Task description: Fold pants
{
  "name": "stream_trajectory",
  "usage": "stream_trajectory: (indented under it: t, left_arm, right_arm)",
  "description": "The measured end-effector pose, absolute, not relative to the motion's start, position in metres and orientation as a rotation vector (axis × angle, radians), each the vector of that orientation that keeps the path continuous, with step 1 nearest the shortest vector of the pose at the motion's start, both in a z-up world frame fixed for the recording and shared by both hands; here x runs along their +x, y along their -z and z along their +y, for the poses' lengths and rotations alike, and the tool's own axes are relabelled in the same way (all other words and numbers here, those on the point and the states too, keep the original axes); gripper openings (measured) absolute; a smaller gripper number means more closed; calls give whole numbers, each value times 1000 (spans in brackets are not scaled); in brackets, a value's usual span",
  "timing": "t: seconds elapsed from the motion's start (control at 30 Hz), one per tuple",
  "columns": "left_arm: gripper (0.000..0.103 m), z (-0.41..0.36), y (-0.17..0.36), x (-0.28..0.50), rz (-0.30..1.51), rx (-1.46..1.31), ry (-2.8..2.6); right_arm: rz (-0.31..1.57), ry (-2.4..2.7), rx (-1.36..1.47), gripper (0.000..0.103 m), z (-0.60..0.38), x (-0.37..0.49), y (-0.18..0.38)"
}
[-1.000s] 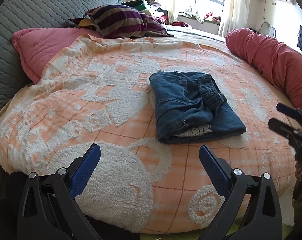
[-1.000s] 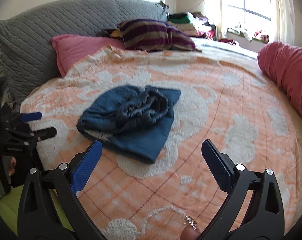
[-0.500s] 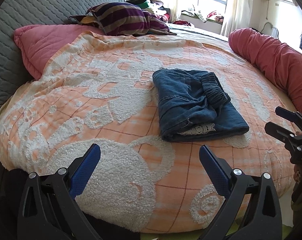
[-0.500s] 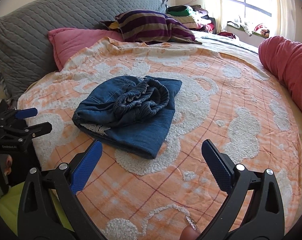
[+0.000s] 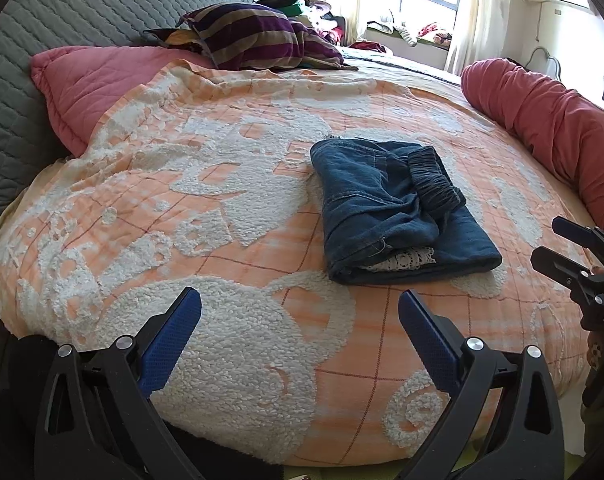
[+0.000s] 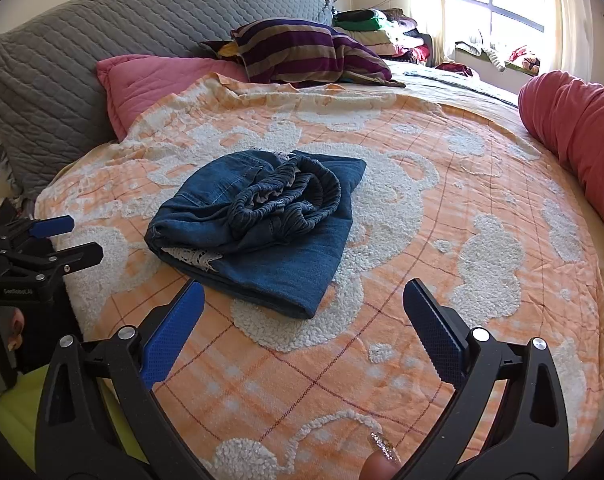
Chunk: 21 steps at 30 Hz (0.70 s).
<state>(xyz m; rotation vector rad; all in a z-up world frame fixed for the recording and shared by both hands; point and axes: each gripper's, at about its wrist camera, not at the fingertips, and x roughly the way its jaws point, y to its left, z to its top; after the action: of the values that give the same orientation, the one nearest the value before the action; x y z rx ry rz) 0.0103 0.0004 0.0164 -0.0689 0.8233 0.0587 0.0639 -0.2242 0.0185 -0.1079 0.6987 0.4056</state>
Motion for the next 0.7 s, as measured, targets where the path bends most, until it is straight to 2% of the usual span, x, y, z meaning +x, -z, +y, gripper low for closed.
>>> stream_trajectory:
  t: [0.7]
  left_arm:
    - [99,1,-17,10,823,-69,-60]
  right_arm:
    - [695,-398,-105,94,-225,64,-19]
